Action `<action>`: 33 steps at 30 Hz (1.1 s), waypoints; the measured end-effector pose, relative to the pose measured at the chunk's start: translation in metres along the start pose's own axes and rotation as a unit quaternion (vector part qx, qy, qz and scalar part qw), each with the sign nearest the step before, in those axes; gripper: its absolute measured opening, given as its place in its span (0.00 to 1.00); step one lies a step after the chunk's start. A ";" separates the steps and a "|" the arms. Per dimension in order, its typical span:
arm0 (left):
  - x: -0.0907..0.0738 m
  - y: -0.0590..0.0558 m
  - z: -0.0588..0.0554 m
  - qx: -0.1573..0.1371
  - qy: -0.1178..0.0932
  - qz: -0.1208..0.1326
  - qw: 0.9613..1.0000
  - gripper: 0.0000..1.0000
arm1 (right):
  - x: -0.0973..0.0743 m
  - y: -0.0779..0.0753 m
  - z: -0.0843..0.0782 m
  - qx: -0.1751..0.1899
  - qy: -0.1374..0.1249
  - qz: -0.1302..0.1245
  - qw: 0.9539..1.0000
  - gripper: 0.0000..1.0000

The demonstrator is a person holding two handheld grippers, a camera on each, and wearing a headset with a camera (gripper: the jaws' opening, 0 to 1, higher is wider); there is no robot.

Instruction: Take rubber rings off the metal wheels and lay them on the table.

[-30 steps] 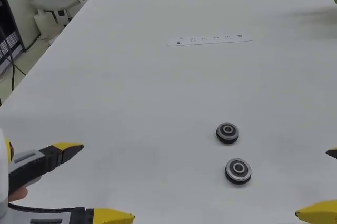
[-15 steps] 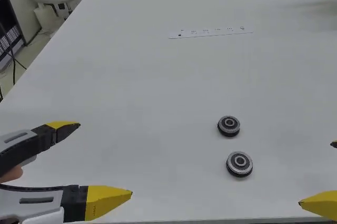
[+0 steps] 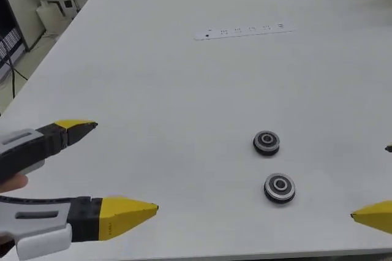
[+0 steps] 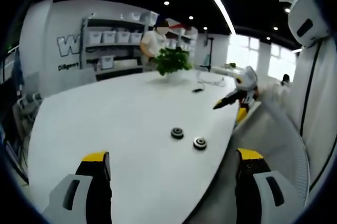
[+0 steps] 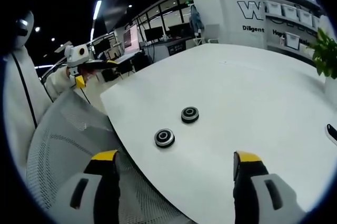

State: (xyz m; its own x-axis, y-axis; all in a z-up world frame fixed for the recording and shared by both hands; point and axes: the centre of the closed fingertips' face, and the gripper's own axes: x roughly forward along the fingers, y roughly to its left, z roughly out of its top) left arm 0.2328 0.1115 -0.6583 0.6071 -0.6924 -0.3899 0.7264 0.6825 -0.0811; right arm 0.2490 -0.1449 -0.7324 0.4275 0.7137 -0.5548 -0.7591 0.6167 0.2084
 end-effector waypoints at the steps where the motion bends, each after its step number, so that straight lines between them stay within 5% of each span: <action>1: 0.000 -0.001 0.004 0.002 -0.003 -0.002 1.000 1.00 | -0.001 -0.001 0.002 -0.001 -0.004 0.000 1.000 0.85; 5: 0.005 -0.005 0.022 0.010 -0.023 -0.016 1.000 1.00 | -0.002 -0.009 0.009 -0.006 -0.014 -0.001 1.000 0.83; 17: 0.024 -0.008 0.048 0.065 -0.022 -0.053 0.996 0.99 | -0.002 -0.020 0.025 -0.023 -0.035 0.003 0.999 0.79; 21: 0.032 -0.012 0.060 0.071 -0.042 -0.064 0.995 0.98 | 0.000 -0.018 0.027 -0.033 -0.034 0.016 0.999 0.77; 33: 0.070 -0.038 0.078 0.109 -0.056 -0.117 0.986 0.93 | 0.005 -0.011 0.054 -0.053 -0.084 0.042 0.994 0.64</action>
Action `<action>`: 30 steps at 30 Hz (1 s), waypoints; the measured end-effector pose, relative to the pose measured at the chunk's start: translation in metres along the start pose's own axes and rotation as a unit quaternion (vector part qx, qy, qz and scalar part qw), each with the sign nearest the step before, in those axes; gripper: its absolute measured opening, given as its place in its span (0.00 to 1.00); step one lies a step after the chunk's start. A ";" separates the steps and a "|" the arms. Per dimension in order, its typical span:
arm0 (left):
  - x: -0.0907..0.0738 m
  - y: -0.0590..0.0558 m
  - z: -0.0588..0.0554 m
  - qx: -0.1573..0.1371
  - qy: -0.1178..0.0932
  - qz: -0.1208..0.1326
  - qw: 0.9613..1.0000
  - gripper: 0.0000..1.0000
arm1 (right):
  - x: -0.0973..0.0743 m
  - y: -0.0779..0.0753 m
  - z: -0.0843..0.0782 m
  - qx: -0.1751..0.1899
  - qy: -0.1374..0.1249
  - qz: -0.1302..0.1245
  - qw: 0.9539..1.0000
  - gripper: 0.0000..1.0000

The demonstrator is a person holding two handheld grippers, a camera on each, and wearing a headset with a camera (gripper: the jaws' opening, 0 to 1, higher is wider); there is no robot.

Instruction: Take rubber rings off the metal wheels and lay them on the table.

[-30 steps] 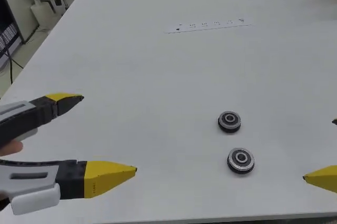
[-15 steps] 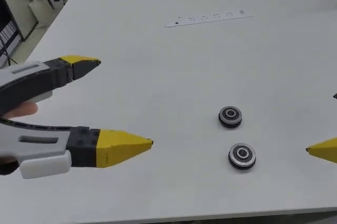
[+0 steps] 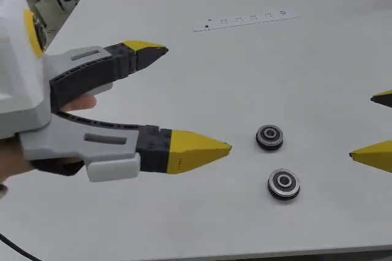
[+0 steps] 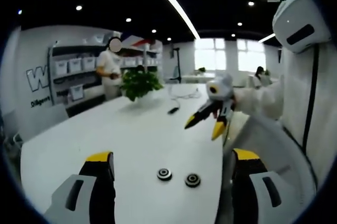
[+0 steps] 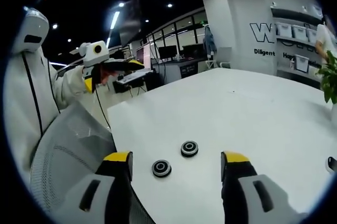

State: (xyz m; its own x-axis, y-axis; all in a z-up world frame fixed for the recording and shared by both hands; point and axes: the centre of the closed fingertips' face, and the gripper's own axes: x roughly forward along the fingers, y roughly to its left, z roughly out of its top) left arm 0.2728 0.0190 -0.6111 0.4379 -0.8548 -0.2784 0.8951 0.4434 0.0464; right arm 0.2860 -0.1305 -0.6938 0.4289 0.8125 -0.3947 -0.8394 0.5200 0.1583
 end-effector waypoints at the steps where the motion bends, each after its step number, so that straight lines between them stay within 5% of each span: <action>1: 0.003 0.000 0.001 0.003 0.000 -0.003 1.000 0.93 | 0.002 0.000 0.001 -0.003 -0.001 0.002 1.000 0.64; 10: 0.035 -0.012 -0.002 0.008 -0.010 -0.039 0.999 0.87 | 0.017 0.007 -0.006 -0.013 0.008 0.024 1.000 0.60; 18: 0.059 -0.028 -0.024 0.006 0.013 -0.068 0.998 0.79 | 0.033 0.013 -0.020 -0.020 0.028 0.049 0.998 0.54; 30: 0.082 -0.034 -0.065 -0.007 0.060 -0.086 0.994 0.67 | 0.052 0.019 -0.043 -0.021 0.050 0.077 0.996 0.46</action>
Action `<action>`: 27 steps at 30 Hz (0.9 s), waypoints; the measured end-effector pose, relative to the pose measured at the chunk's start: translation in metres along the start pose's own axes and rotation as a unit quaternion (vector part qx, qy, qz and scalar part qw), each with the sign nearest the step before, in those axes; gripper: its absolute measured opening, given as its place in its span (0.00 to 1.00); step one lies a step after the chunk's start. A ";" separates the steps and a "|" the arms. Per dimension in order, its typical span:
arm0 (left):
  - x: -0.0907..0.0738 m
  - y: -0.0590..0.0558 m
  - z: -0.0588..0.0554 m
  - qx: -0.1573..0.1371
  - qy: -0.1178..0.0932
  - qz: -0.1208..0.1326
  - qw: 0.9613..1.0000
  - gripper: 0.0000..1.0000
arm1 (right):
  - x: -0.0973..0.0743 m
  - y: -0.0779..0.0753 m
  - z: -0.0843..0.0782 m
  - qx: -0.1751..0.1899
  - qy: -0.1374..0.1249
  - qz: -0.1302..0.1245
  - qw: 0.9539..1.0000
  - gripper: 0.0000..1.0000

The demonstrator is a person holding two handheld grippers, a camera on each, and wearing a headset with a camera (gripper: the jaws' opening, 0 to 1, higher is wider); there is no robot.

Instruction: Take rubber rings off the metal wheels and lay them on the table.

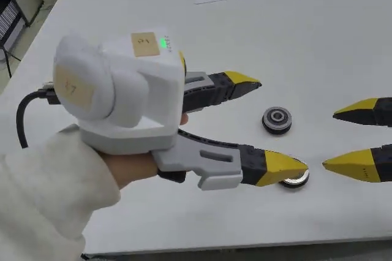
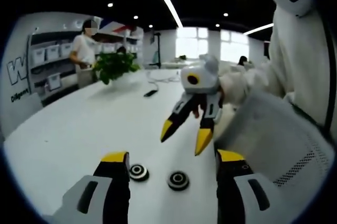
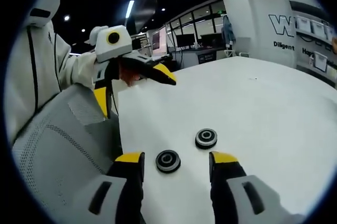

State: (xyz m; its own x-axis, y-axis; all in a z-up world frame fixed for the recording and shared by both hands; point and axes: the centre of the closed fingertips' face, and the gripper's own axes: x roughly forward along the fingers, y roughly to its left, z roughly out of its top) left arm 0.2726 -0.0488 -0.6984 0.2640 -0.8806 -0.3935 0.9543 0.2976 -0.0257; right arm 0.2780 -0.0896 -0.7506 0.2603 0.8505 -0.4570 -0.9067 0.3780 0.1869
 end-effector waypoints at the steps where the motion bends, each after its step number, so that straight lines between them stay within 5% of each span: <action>1: 0.002 0.000 -0.004 -0.005 0.003 -0.003 1.000 0.65 | 0.002 0.001 -0.002 0.001 0.002 0.003 1.000 0.45; 12: 0.016 0.003 -0.026 -0.034 0.014 -0.016 0.999 0.48 | 0.016 0.008 -0.025 0.008 0.024 0.029 0.999 0.35; 27: 0.041 -0.009 -0.057 -0.015 0.060 -0.044 0.997 0.35 | 0.031 0.016 -0.038 -0.013 0.046 0.053 0.997 0.26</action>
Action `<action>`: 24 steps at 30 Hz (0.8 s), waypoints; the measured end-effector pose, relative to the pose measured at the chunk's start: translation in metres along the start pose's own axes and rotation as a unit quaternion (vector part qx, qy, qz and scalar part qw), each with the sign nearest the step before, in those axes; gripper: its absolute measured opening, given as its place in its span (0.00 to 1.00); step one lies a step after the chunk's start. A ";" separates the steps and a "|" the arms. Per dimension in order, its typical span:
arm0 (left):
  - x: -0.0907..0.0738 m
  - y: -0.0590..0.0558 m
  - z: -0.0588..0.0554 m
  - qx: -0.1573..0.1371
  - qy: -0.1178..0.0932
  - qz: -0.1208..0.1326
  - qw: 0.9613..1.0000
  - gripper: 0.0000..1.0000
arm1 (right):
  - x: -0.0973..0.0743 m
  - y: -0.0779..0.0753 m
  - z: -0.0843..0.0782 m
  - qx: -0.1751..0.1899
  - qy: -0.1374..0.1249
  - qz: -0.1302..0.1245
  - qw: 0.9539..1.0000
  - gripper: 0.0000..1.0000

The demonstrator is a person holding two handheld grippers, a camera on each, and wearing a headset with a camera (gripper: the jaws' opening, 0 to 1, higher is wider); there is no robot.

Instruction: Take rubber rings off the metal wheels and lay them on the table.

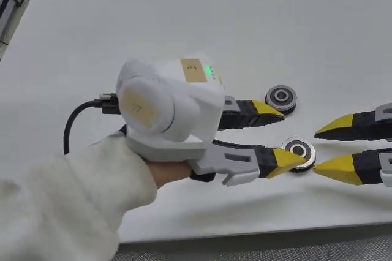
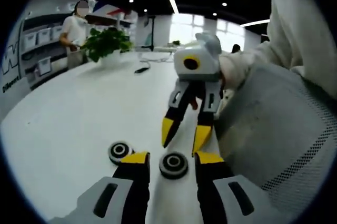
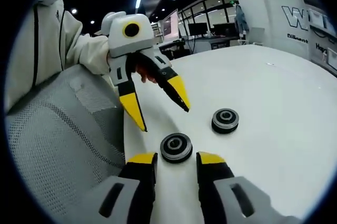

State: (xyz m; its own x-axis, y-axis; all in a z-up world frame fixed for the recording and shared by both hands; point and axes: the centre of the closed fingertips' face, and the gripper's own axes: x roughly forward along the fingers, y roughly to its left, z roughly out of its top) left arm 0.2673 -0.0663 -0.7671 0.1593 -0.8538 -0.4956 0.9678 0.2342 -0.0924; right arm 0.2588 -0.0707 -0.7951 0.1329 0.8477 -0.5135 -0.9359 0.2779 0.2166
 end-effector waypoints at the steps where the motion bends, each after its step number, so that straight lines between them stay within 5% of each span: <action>1: 0.001 0.000 -0.001 0.001 0.000 0.000 1.000 0.34 | 0.000 0.000 0.000 0.000 0.000 0.000 1.000 0.26; 14: 0.017 -0.001 -0.021 0.026 0.027 0.011 0.999 0.16 | 0.007 0.001 -0.005 -0.018 0.015 -0.001 1.000 0.21; 24: 0.019 -0.001 -0.021 0.048 0.020 0.019 0.998 0.16 | 0.008 -0.001 -0.007 -0.032 0.020 -0.009 0.999 0.20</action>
State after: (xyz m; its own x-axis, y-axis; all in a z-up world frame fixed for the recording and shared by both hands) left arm 0.2650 -0.0732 -0.7948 0.1897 -0.8255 -0.5315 0.9759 0.2180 0.0098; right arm 0.2588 -0.0678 -0.8050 0.1375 0.8238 -0.5500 -0.9524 0.2625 0.1551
